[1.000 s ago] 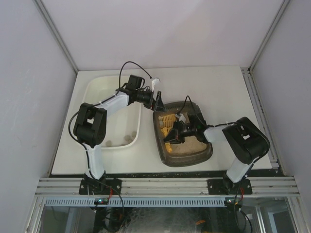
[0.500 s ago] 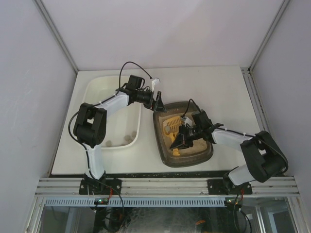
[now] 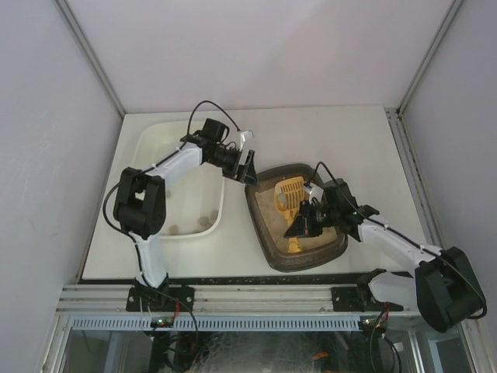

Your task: Clean the litter box

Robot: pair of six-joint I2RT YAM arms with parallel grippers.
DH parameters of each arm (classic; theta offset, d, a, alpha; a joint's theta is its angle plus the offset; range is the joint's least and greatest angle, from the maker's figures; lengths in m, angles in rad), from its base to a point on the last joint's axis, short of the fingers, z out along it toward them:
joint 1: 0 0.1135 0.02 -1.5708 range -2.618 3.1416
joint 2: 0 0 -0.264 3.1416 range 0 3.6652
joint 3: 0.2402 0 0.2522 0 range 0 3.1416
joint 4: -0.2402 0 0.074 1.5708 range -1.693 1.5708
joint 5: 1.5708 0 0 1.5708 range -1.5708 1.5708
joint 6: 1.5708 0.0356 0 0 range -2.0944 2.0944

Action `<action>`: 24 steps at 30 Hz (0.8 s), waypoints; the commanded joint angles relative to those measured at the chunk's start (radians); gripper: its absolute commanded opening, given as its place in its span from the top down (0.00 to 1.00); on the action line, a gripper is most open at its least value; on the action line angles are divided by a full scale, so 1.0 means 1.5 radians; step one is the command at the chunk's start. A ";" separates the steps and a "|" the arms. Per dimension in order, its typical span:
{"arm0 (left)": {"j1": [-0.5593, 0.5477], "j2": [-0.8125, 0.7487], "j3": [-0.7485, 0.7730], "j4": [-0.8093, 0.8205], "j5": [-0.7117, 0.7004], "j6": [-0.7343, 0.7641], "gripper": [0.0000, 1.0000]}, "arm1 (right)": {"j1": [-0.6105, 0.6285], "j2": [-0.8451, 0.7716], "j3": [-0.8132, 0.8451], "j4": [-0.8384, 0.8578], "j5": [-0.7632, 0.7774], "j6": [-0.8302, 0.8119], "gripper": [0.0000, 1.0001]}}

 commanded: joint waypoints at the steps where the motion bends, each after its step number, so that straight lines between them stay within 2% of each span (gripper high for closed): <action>1: 0.044 -0.062 0.081 -0.066 -0.041 -0.001 0.00 | -0.012 -0.071 -0.018 0.062 -0.004 -0.013 1.00; 7: 0.061 -0.093 0.150 -0.184 -0.124 0.062 0.00 | -0.014 -0.158 -0.069 0.131 0.034 -0.029 1.00; 12: 0.062 -0.160 0.088 -0.175 -0.162 0.080 0.00 | -0.015 -0.226 -0.112 0.206 0.062 -0.009 1.00; 24: 0.084 -0.210 0.017 -0.176 -0.156 0.074 0.00 | -0.014 -0.270 -0.084 0.196 0.046 0.044 1.00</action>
